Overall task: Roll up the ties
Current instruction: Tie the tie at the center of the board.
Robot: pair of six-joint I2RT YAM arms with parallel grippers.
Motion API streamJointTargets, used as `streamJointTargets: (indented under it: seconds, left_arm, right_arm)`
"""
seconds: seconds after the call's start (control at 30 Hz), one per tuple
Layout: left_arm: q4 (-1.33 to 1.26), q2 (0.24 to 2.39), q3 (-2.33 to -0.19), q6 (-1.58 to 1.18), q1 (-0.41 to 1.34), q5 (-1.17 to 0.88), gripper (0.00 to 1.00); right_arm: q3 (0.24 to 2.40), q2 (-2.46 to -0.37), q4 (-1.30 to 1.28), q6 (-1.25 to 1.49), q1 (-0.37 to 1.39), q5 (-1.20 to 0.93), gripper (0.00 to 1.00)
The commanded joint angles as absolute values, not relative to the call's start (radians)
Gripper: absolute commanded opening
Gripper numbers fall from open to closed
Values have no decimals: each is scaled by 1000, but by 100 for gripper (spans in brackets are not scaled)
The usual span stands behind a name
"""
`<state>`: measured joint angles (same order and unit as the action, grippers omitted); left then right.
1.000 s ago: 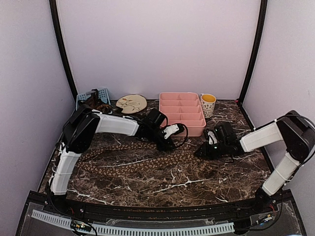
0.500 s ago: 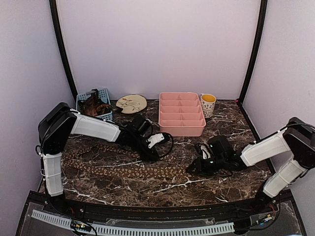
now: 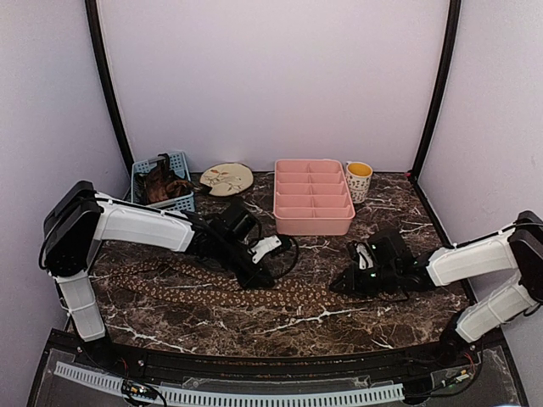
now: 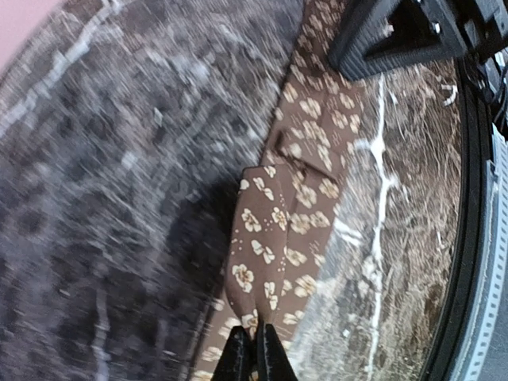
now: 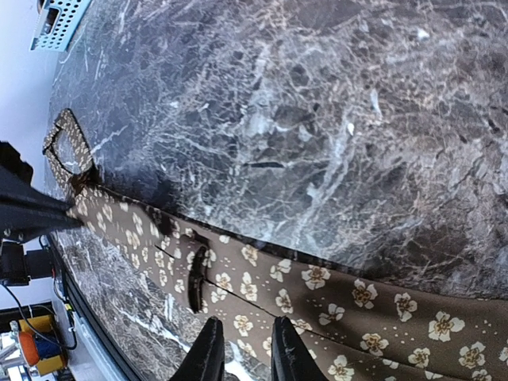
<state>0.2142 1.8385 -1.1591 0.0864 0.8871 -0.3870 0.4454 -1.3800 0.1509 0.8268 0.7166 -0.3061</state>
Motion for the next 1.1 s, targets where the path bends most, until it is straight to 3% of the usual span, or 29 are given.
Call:
streamJointTargets:
  seconds: [0.0,1.07]
  left_arm:
    - [184,1811,-1117,-9,917,-429,0]
    - [23,1954,-1156,-188,968,-483,0]
  right_arm:
    - [424,-1406,188,823,710,-316,21]
    - [398,-1479,259,839,712,-370,20]
